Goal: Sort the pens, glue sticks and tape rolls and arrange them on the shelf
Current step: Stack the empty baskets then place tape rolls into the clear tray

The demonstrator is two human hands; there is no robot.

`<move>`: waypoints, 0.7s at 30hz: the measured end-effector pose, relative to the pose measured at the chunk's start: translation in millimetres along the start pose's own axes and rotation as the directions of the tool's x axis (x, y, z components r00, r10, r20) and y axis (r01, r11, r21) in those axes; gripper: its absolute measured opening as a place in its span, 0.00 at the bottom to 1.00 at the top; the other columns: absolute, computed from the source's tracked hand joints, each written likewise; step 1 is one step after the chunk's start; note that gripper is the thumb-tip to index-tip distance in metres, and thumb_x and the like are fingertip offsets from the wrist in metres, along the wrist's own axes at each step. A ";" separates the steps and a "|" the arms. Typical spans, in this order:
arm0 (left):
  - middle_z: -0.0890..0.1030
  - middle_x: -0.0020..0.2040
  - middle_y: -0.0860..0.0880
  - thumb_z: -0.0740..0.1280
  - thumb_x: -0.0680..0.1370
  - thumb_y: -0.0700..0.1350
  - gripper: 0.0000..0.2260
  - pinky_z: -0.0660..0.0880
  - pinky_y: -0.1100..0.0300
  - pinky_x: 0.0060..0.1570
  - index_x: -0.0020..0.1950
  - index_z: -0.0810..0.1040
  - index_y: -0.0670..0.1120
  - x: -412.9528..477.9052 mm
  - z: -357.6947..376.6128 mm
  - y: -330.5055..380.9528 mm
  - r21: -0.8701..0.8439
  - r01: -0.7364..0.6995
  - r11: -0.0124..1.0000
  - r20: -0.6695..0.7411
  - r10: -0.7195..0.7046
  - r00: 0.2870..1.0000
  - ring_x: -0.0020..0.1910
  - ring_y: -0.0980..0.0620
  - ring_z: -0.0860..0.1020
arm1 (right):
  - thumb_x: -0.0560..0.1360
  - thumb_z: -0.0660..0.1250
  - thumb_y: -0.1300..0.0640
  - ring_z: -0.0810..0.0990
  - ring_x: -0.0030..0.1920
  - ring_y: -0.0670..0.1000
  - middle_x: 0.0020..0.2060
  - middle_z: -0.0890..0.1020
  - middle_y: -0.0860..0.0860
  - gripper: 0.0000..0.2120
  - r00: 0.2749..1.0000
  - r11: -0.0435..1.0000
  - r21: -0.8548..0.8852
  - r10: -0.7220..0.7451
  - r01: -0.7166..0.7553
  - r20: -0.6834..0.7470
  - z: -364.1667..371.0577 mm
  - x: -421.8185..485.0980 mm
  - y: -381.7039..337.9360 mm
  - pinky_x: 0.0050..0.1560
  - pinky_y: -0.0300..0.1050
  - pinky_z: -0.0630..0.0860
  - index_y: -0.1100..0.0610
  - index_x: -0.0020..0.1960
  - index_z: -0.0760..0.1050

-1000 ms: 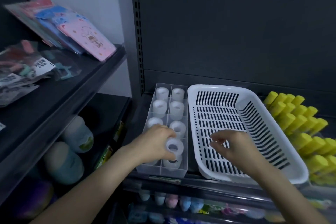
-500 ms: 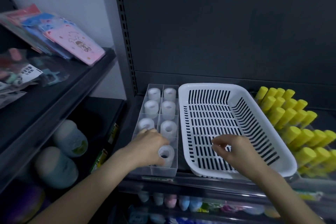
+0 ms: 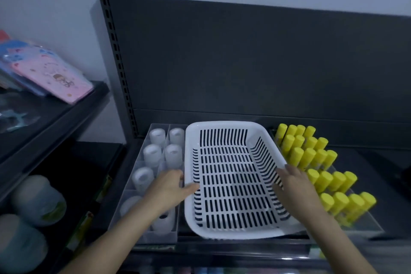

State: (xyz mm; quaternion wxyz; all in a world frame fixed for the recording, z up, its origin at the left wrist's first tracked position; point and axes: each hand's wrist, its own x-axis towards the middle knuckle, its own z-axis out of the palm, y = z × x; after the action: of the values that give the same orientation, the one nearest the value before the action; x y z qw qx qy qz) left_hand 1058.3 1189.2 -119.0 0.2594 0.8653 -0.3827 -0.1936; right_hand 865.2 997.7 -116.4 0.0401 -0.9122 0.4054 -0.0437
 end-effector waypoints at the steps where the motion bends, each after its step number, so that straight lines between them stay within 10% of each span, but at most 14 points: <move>1: 0.77 0.33 0.58 0.69 0.73 0.53 0.08 0.70 0.66 0.32 0.37 0.73 0.54 1.2 2.7 2.3 -0.049 0.009 0.999 0.000 -0.009 1.000 0.33 0.62 0.75 | 0.78 0.59 0.53 0.67 0.67 0.56 0.70 0.65 0.55 0.21 0.999 1.000 -0.007 0.017 -0.017 0.029 1.0 -0.9 2.7 0.66 0.47 0.68 0.55 0.70 0.64; 8: 0.77 0.35 0.54 0.66 0.73 0.40 0.05 0.64 0.68 0.27 0.38 0.73 0.48 3.5 4.2 8.5 -0.176 0.054 0.983 -0.151 -0.081 0.985 0.33 0.60 0.75 | 0.73 0.54 0.71 0.76 0.54 0.55 0.60 0.71 0.56 0.27 0.994 0.986 0.157 0.035 -0.052 0.108 0.8 -0.4 5.7 0.48 0.40 0.74 0.56 0.71 0.61; 21: 0.82 0.41 0.52 0.67 0.73 0.36 0.10 0.78 0.53 0.40 0.43 0.73 0.52 -10.8 -37.8 45.5 -0.492 -0.223 0.842 -0.307 0.073 0.949 0.40 0.51 0.81 | 0.74 0.61 0.68 0.73 0.59 0.55 0.62 0.75 0.55 0.25 0.928 0.870 0.461 0.301 -0.173 -0.221 -72.5 -57.5 11.7 0.50 0.41 0.66 0.58 0.70 0.64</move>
State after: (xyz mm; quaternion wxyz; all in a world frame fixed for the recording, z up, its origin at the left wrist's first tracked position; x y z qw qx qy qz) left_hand 1046.0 1182.7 -60.4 0.5486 0.7486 -0.3423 -0.1466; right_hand 810.0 1029.9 -48.4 0.1882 -0.8067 0.4969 -0.2587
